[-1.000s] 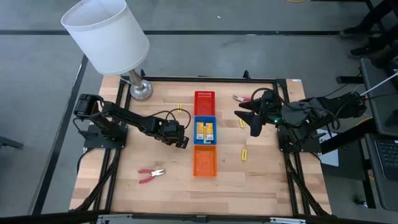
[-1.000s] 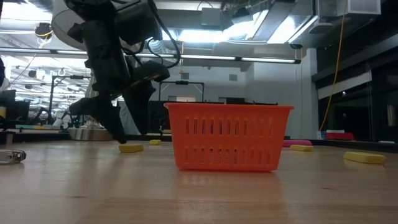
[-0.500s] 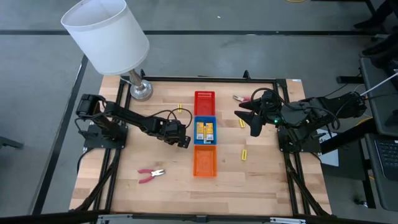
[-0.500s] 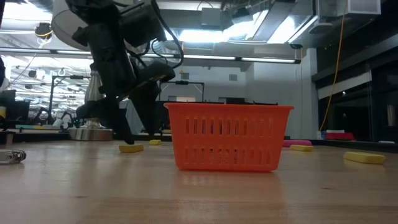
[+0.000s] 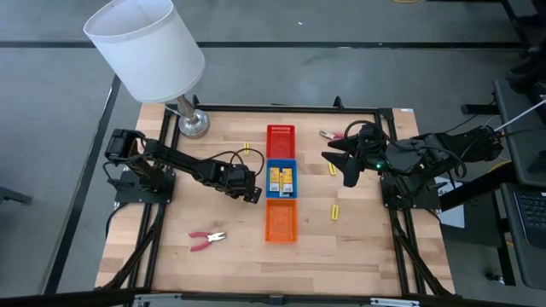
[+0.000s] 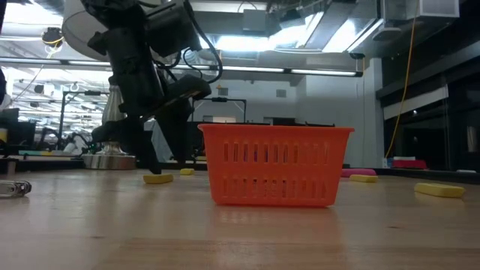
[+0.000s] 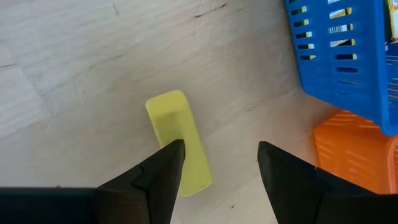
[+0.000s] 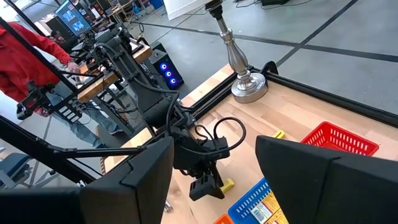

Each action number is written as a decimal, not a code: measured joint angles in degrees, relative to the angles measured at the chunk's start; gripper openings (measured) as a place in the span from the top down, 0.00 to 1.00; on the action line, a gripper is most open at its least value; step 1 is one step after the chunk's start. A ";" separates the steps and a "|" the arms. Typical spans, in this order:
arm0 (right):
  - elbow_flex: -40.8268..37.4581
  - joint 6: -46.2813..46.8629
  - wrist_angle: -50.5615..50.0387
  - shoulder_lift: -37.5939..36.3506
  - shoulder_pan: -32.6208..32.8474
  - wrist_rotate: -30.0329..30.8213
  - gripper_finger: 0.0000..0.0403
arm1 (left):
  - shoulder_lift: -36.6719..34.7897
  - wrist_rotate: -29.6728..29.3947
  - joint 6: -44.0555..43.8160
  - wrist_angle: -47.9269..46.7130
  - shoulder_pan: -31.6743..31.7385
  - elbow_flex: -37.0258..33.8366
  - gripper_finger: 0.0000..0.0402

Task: Pick & Place School Supplies
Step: Put the yellow eraser into the orange bin

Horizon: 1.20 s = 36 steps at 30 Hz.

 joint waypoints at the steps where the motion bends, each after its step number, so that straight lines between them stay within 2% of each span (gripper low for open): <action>1: 0.00 0.00 0.02 0.00 0.00 0.00 0.42 | 0.01 0.05 -0.02 -0.27 0.00 0.00 0.48; 11: 0.00 0.48 0.00 0.00 0.00 -0.02 0.42 | 0.13 0.19 0.00 -5.07 0.02 -0.38 0.48; 18: 0.00 0.48 0.02 0.02 0.00 -0.14 0.42 | 0.11 -0.50 0.41 -4.90 -0.01 -0.22 0.49; 28: 0.00 0.46 0.02 0.02 0.00 -0.19 0.42 | -0.42 -0.86 1.09 -2.68 -0.06 -0.24 0.58; 36: 0.02 0.44 0.00 0.03 0.01 -0.21 0.42 | -2.44 -3.03 2.37 -1.48 0.12 0.45 0.56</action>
